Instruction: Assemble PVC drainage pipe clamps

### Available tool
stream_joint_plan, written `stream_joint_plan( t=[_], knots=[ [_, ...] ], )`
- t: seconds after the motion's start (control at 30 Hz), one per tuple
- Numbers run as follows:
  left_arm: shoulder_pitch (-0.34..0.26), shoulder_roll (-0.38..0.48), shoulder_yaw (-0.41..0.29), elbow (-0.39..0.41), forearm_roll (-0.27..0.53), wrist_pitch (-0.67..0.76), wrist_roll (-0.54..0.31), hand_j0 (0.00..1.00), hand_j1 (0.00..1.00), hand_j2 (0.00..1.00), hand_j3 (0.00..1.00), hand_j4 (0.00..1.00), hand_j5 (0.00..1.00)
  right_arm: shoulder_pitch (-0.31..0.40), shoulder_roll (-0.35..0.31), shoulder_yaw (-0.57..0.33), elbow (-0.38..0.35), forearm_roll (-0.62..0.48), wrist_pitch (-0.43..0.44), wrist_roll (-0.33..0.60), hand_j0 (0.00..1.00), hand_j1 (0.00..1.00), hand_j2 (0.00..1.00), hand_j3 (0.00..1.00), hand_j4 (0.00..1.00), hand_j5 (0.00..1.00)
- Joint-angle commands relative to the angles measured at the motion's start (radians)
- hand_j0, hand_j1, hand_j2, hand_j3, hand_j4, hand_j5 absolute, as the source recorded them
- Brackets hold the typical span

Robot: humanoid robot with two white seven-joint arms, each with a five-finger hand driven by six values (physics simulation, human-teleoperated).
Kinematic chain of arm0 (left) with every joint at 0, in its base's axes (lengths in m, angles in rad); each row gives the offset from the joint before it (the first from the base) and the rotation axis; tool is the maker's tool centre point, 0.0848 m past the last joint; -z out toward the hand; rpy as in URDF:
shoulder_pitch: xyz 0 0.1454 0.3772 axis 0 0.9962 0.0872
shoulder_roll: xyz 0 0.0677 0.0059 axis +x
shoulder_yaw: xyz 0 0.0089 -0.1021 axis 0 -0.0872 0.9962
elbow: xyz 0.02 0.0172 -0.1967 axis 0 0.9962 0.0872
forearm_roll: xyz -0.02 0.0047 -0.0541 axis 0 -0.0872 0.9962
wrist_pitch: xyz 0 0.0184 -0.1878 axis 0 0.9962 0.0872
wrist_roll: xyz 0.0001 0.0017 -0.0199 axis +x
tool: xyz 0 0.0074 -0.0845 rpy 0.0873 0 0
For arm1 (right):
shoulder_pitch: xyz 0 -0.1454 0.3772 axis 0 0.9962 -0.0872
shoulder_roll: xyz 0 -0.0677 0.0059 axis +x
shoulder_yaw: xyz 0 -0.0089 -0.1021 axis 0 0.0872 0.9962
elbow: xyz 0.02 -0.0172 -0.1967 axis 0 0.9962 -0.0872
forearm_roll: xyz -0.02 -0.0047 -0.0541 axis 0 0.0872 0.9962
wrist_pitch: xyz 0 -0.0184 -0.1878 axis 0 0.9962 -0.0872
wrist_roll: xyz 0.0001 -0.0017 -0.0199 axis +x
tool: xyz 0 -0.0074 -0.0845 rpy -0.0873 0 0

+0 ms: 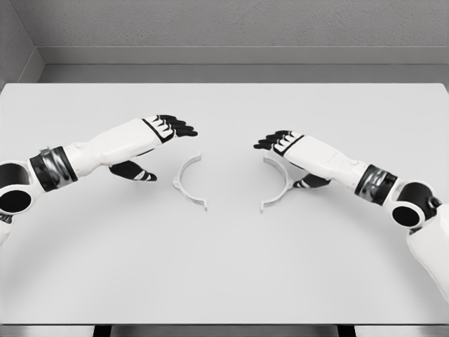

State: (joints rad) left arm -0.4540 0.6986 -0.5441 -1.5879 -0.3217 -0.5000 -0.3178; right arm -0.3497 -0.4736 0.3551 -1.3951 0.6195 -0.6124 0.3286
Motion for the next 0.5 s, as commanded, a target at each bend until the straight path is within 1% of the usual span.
stream_joint_plan(
  t=[0.0,0.07,0.13,0.23,0.33,0.47],
  knots=[
    [0.000,0.001,0.003,0.016,0.039,0.004,0.002,1.00,1.00,1.00,1.00,1.00,1.00,0.000,0.007,0.005,0.010,-0.004,0.002,0.000,1.00,1.00,1.00,1.00,1.00,1.00],
    [-0.006,-0.001,0.003,0.031,0.044,0.008,0.000,1.00,1.00,1.00,1.00,1.00,1.00,-0.002,0.009,0.007,0.011,-0.003,0.002,0.000,1.00,1.00,1.00,1.00,1.00,1.00],
    [-0.015,-0.021,0.001,0.057,0.046,0.008,0.000,1.00,1.00,1.00,1.00,1.00,1.00,-0.002,0.010,0.007,0.011,-0.003,0.002,0.000,1.00,1.00,1.00,1.00,1.00,1.00],
    [-0.025,-0.022,0.001,0.066,0.058,0.008,0.000,1.00,1.00,1.00,1.00,1.00,1.00,-0.003,0.010,0.007,0.011,-0.003,0.002,0.000,1.00,1.00,1.00,1.00,1.00,1.00],
    [-0.035,-0.053,-0.003,0.097,0.056,0.006,0.000,1.00,1.00,1.00,1.00,1.00,1.00,-0.012,0.021,0.007,0.013,-0.001,0.002,0.000,1.00,1.00,1.00,1.00,1.00,1.00],
    [-0.034,-0.056,-0.007,0.109,0.055,0.006,-0.001,1.00,1.00,1.00,1.00,1.00,1.00,-0.021,0.021,0.007,0.044,0.000,0.002,0.000,1.00,1.00,1.00,1.00,1.00,1.00]
  ],
)
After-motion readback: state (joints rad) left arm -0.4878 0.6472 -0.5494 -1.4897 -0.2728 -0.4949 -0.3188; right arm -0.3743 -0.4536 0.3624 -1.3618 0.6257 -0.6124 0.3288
